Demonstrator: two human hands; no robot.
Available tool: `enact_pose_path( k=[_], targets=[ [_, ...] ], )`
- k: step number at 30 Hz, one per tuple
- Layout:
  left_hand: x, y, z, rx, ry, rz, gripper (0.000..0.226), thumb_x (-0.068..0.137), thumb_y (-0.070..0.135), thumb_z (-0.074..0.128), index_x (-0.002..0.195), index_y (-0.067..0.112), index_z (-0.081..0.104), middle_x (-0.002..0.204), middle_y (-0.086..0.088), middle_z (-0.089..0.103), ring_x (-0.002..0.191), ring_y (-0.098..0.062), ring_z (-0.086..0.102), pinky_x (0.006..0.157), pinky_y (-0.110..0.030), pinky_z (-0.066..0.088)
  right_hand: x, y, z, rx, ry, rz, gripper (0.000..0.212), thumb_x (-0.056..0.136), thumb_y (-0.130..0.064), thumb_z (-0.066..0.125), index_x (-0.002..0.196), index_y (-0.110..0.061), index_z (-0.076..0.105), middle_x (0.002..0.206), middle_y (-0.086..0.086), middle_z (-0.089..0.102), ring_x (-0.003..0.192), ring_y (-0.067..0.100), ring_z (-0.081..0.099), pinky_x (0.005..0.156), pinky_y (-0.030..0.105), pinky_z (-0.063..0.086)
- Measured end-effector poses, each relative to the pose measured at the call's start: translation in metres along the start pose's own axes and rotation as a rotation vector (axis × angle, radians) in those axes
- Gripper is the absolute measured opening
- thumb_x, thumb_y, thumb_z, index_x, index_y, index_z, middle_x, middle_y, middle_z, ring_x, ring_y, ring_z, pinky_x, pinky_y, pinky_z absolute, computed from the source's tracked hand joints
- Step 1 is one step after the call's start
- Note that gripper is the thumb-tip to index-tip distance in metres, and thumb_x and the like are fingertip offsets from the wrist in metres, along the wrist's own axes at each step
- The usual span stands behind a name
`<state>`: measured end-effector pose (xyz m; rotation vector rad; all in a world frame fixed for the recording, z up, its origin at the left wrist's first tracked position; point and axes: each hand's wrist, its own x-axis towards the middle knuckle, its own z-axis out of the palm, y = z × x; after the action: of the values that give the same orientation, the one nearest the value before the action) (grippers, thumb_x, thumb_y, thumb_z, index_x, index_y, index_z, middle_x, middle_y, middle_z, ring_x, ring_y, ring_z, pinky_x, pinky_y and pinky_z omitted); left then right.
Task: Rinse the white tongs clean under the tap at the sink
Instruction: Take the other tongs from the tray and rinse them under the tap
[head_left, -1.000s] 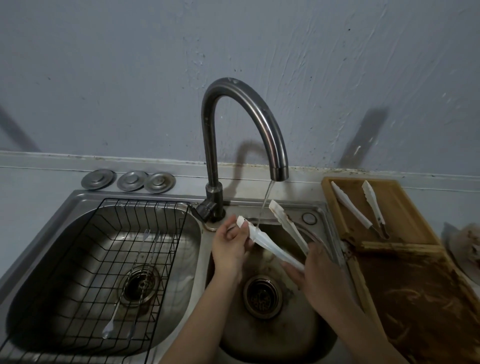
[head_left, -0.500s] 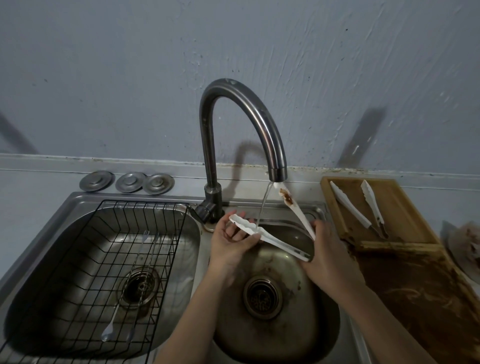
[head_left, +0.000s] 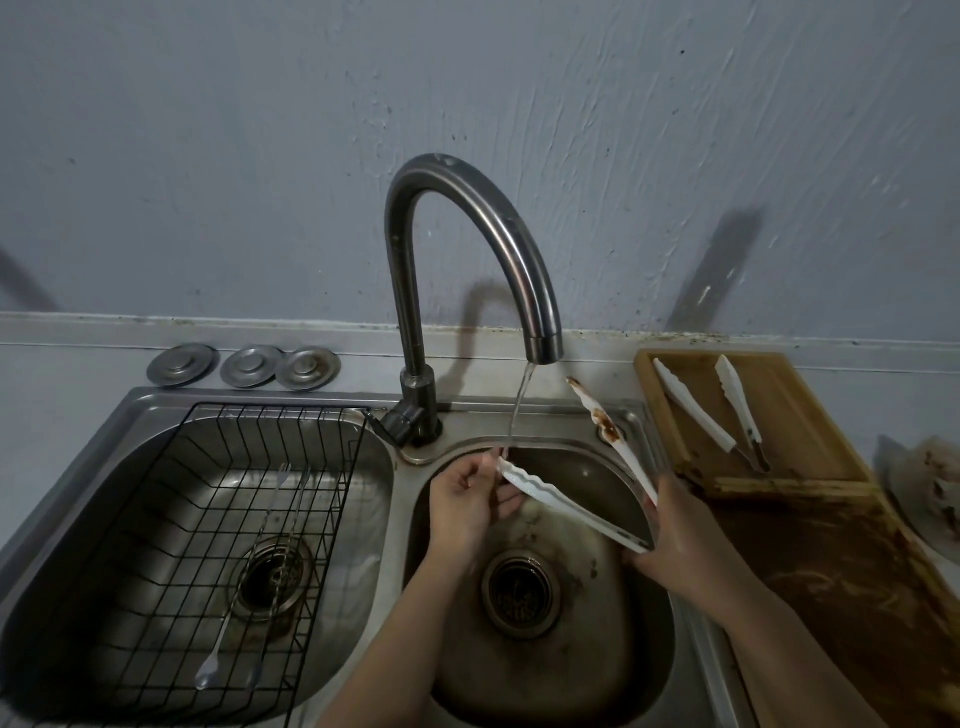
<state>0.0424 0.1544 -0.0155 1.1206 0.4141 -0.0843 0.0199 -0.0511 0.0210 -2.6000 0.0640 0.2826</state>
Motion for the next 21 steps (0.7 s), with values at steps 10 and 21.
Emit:
enact_pose_path(
  k=[10, 21],
  targets=[
    [-0.004, -0.001, -0.011, -0.062, -0.056, -0.138, 0.022, 0.093, 0.007, 0.051, 0.091, 0.003, 0.072, 0.074, -0.017, 0.067, 0.057, -0.018, 0.064, 0.053, -0.022, 0.055, -0.003, 0.006, -0.009, -0.067, 0.000, -0.149, 0.051, 0.071, -0.037, 0.076, 0.099, -0.027, 0.035, 0.094, -0.011, 0.052, 0.084, 0.007, 0.061, 0.068, 0.023, 0.055],
    [0.008, 0.001, -0.012, 0.521, 0.135, 0.051, 0.012, 0.080, 0.007, 0.072, 0.069, 0.012, 0.070, 0.063, -0.006, 0.070, 0.059, -0.021, 0.065, 0.058, -0.031, 0.057, -0.008, -0.008, -0.006, -0.034, 0.062, -0.193, 0.037, 0.075, -0.026, 0.074, 0.097, -0.020, 0.045, 0.081, -0.015, 0.047, 0.081, 0.009, 0.063, 0.074, 0.031, 0.057]
  ],
)
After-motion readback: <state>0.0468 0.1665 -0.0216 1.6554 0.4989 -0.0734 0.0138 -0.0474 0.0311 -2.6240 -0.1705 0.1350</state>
